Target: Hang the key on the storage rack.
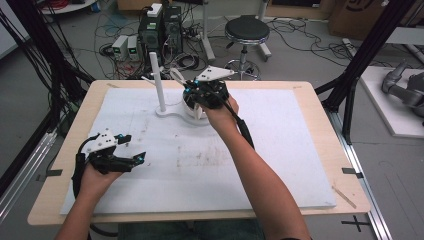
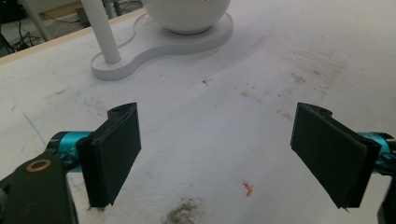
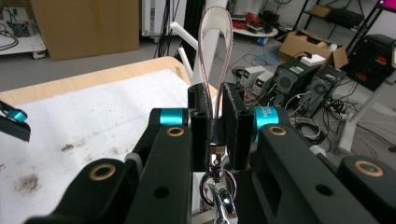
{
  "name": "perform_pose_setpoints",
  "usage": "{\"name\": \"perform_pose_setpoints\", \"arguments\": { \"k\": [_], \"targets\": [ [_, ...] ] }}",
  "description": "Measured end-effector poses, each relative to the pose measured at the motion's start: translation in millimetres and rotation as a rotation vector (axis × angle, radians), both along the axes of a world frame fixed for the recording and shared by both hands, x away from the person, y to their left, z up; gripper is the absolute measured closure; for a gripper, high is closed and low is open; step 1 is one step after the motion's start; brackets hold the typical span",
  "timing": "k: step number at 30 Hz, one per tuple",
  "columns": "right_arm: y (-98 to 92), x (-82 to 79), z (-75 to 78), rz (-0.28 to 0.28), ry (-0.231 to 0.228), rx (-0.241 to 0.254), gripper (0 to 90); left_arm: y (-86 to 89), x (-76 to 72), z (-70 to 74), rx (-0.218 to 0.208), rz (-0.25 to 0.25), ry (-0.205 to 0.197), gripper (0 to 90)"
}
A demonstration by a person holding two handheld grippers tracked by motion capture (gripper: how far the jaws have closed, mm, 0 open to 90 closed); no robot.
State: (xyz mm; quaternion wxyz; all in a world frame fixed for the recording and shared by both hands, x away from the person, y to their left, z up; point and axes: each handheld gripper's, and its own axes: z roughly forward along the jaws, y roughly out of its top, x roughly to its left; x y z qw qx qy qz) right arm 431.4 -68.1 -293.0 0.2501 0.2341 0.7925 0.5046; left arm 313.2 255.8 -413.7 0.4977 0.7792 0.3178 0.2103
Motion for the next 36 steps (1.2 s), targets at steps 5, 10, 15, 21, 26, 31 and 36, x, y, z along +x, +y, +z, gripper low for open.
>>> {"name": "perform_pose_setpoints", "arguments": {
  "k": [5, 10, 15, 21, 26, 31, 36],
  "targets": [
    [16.4, 5.6, 6.3, 0.009, -0.018, -0.02, 82.8, 1.3, -0.1, 0.3, 0.002, 0.0, 0.001, 16.1],
    [33.4, 12.4, 10.8, 0.021, -0.025, -0.051, 82.7, 2.3, 0.0, 0.5, 0.001, 0.002, -0.001, 16.1],
    [47.6, 16.6, 13.0, 0.032, -0.033, -0.069, 82.8, 3.6, -0.2, -0.2, -0.001, 0.005, 0.001, 16.1],
    [60.9, 20.1, 11.8, 0.038, -0.037, -0.094, 82.8, 4.4, -1.2, 0.1, -0.004, 0.006, 0.0, 16.1],
    [66.5, 22.3, 7.5, 0.04, -0.034, -0.106, 82.8, 5.2, -1.7, 0.3, -0.007, 0.01, -0.002, 16.1],
    [69.1, 24.9, 3.3, 0.036, -0.022, -0.12, 82.8, 5.6, -1.7, 0.0, -0.004, 0.01, 0.002, 16.1],
    [72.0, 27.3, -1.1, 0.034, -0.018, -0.14, 82.7, 6.1, -1.3, -0.4, -0.003, 0.01, 0.001, 16.1]
  ]
}}
